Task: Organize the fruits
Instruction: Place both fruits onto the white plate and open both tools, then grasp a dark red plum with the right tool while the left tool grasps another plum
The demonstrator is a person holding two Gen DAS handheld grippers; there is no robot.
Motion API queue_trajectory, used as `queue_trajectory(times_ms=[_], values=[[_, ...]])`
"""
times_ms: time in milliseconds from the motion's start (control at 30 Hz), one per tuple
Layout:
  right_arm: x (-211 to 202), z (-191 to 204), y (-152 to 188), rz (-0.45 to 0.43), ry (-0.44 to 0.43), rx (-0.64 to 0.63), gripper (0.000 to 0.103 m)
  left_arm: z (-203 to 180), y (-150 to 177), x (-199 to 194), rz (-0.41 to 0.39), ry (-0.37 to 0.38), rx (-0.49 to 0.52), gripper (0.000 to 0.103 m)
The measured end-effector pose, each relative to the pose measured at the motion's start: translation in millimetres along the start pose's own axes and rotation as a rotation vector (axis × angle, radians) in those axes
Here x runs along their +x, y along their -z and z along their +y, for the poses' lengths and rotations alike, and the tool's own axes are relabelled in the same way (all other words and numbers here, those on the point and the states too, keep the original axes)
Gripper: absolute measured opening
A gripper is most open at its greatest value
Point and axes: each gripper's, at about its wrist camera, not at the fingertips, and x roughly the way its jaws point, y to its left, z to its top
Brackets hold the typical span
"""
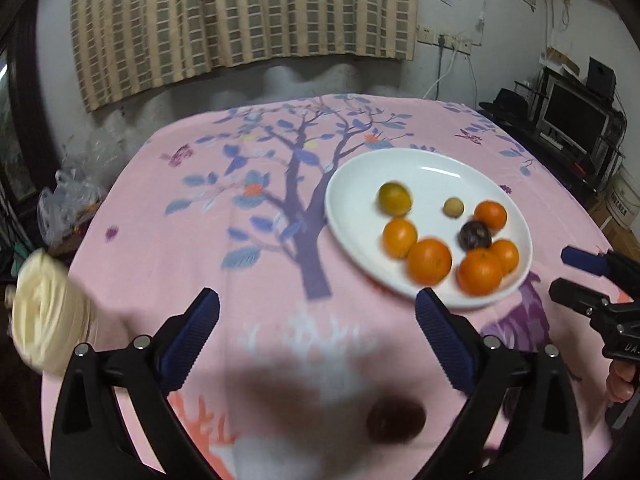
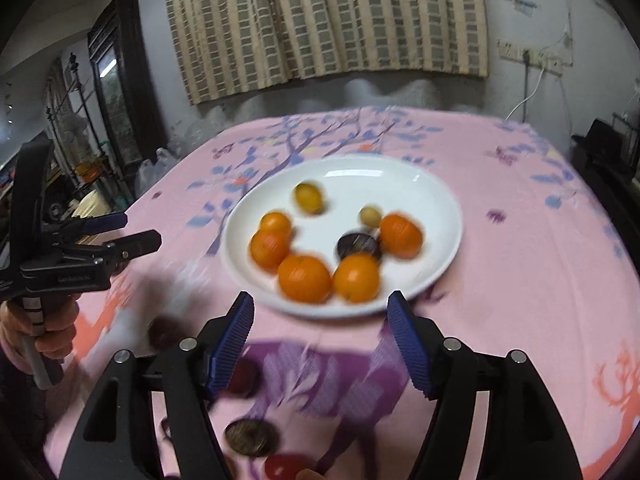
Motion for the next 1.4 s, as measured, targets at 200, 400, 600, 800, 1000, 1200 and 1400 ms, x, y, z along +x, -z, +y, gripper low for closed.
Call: queue_trajectory(times_ms=[200, 400, 600, 800, 1000, 1200, 1400], values=[[17, 38, 32, 0.097, -0.022, -0.108, 0.070, 29, 50, -1, 0.061, -0.012, -0.105, 0.096], [22, 57, 37, 0.115, -0.042, -0.128, 0.069, 43, 60, -6, 0.074, -0.013, -0.158, 0.096], [36, 63, 38, 0.152, -0.048, -0.113, 0.060, 46, 60, -15, 0.059, -0.006, -0.175, 0.096], [50, 64, 39, 0.190, -0.038, -0.112, 0.045, 47, 58, -18, 0.054, -0.002, -0.179, 0.096], [45, 57, 36, 0.178, -0.071, -0.064, 0.039, 46, 60, -16, 0.062, 0.012, -0.183, 0.096], [25, 43, 28, 0.119, -0.080, -0.003, 0.039, 10, 64, -17, 0.044, 0.128, -0.054, 0.081], [17, 38, 24, 0.103, -0.085, 0.015, 0.039, -30, 71, -6, 0.062, 0.160, 0.095, 0.062]])
